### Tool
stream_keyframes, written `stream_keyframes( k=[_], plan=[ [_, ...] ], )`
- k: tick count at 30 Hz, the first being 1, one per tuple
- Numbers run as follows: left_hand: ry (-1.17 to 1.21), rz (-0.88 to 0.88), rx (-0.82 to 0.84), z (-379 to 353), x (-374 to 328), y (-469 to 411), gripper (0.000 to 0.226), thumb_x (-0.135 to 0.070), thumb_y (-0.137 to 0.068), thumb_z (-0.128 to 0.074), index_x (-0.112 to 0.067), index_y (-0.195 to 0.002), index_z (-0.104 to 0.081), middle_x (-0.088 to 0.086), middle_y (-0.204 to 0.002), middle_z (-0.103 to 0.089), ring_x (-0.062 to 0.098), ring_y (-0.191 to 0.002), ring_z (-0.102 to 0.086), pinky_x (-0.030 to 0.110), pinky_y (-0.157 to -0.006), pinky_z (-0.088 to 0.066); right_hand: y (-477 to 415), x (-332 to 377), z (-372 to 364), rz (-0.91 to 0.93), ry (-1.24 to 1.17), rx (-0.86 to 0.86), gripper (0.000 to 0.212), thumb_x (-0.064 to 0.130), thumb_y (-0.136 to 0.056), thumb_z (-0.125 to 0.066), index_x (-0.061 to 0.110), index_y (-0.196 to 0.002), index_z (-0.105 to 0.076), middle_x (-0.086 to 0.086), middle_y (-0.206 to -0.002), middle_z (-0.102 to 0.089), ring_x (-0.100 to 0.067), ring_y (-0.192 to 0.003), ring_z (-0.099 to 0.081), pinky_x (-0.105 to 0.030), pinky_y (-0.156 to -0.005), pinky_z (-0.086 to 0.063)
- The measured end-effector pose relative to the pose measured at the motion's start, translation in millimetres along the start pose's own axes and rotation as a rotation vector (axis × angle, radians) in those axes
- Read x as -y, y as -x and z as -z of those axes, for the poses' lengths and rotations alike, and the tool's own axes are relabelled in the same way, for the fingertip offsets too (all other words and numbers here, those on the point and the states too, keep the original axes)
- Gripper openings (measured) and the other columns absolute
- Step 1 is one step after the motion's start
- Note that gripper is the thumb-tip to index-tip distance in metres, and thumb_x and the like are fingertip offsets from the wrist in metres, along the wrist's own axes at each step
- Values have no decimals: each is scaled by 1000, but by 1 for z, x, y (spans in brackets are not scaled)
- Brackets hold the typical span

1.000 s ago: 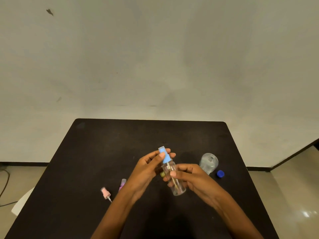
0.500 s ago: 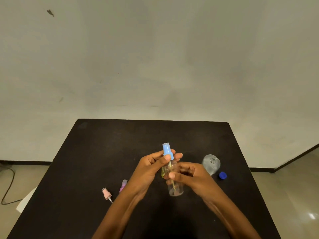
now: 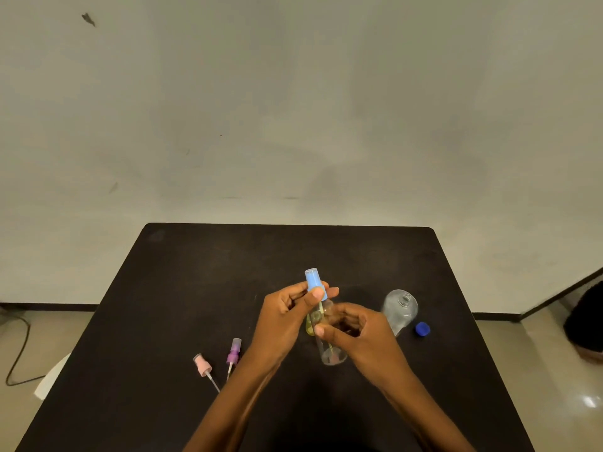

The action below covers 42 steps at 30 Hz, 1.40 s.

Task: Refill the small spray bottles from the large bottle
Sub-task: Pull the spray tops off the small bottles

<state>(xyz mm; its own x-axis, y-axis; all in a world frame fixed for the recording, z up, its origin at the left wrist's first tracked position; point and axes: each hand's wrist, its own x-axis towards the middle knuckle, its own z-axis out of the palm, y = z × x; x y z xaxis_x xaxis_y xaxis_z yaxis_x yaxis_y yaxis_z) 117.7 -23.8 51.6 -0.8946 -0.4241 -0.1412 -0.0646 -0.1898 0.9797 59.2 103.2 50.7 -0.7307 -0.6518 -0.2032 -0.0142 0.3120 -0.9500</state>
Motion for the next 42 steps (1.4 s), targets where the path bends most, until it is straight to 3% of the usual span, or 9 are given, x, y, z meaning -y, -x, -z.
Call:
stream_keyframes(
  k=[8, 10, 12, 16, 20, 25, 30, 35, 42],
  plan=[
    [79, 32, -2, 0, -2, 0, 23, -19, -84, -57, -3, -100, -63, 11, -98, -73, 18, -93, -70, 23, -75, -57, 10, 7, -10, 91, 132, -135, 24, 21, -75, -74, 37, -86, -59, 9, -85, -67, -3, -81, -63, -15, -71, -50],
    [166, 83, 119, 6, -9, 0, 21, -28, -85, -59, -7, -89, -58, 9, -104, -72, 22, -100, -67, 32, -83, -56, 10, 16, -6, 15, -111, 36, 12, 21, -79, -69, 20, -90, -66, 2, -82, -67, -10, -70, -63, -18, -62, -51],
    [200, 90, 292, 8, -16, -1, 32, -30, -87, -53, 3, -89, -55, 8, -114, -68, 21, -112, -61, 29, -88, -54, 11, 21, -2, -115, -412, 296, 27, 27, -76, -62, 6, -93, -62, -8, -72, -60, -19, -56, -55, -27, -51, -47],
    [153, 160, 375, -1, -24, 5, 48, -31, -92, -45, 16, -88, -56, 7, -116, -67, 18, -110, -62, 22, -87, -50, 13, 24, -3, -224, -572, 521, 24, 28, -72, -66, 11, -86, -56, -6, -59, -51, -13, -45, -43, -21, -39, -31],
    [34, 197, 250, -12, -26, 9, 36, -27, -94, -41, -7, -98, -71, 3, -106, -72, 11, -85, -68, 21, -77, -52, 10, 19, -9, -125, -187, 286, 14, 3, -79, -63, 12, -73, -55, -1, -50, -52, -10, -40, -45, -21, -39, -34],
    [-11, 153, 63, -25, -24, 9, 35, -20, -95, -40, -14, -84, -72, -4, -101, -73, 5, -100, -65, 10, -78, -49, 7, 15, -19, 3, 25, 61, 30, -1, -76, -65, 27, -85, -56, 8, -62, -61, 1, -54, -59, -10, -51, -41],
    [46, 133, 122, -19, -20, 8, 26, -30, -89, -53, -6, -94, -62, 1, -108, -71, 9, -103, -65, 24, -89, -53, 9, 17, -14, -2, -36, 97, 20, -4, -78, -61, 15, -81, -57, 6, -49, -58, -4, -41, -52, -14, -42, -38],
    [308, 48, 206, -6, -26, 6, 74, -51, -56, -78, -21, -119, -53, 6, -116, -67, 17, -110, -62, 24, -81, -55, 7, 16, -7, -30, -190, 97, 13, -2, -80, -62, -3, -90, -54, -9, -51, -51, -14, -39, -43, -23, -38, -36],
    [157, -3, 186, 10, -25, 7, 60, -5, -78, -60, -27, -130, -42, 11, -111, -69, 22, -102, -67, 20, -76, -53, 9, 17, -3, -46, -280, 161, 20, 3, -81, -63, -4, -97, -53, -7, -56, -52, -14, -45, -47, -24, -43, -41]
  ],
)
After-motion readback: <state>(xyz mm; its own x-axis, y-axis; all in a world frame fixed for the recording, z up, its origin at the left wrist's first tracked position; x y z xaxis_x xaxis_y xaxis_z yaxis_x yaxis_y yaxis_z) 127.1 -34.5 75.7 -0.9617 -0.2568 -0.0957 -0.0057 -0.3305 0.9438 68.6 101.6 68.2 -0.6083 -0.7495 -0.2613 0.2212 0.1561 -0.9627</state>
